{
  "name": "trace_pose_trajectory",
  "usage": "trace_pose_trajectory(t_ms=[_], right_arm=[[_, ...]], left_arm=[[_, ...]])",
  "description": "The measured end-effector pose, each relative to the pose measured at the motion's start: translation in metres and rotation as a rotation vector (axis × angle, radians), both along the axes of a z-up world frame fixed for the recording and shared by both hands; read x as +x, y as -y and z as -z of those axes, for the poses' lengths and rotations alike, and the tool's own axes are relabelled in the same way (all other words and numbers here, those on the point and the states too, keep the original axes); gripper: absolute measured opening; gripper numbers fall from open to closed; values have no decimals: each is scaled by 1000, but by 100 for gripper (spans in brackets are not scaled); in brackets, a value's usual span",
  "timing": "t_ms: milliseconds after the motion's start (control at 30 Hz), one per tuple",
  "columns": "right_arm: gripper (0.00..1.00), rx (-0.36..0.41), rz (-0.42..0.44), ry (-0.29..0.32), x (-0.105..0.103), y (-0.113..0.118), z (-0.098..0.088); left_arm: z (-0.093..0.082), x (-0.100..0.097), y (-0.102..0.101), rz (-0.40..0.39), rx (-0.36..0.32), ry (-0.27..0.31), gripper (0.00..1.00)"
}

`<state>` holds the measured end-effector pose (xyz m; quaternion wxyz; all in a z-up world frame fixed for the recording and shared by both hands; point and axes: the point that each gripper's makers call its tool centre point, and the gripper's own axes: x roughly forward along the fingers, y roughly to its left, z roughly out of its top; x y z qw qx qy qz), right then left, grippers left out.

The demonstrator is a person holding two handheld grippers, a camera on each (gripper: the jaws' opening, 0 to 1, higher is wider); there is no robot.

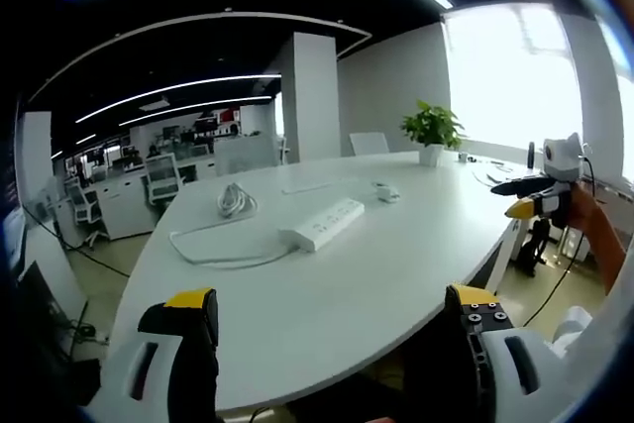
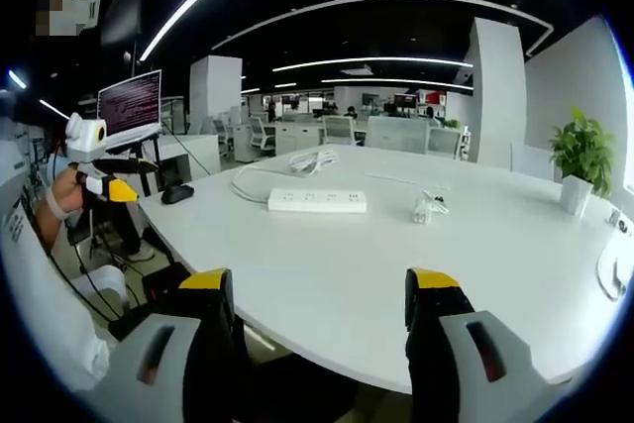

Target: Straighten the power strip on the desk, plug the charger into it

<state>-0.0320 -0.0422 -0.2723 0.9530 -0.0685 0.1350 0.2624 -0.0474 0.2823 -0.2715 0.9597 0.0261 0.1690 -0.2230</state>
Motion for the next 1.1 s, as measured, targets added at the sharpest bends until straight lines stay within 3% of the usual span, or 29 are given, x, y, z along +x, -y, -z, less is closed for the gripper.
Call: trace_pose_trajectory(t_ms=[700,1100], right_arm=[[70,-39,-48,20,14,-9,-8],[70,-55,-81,-3,36,-12,3]], left_arm=[[-13,23,12,73,40,30,95],[-9,57,25,100,53,21,95]])
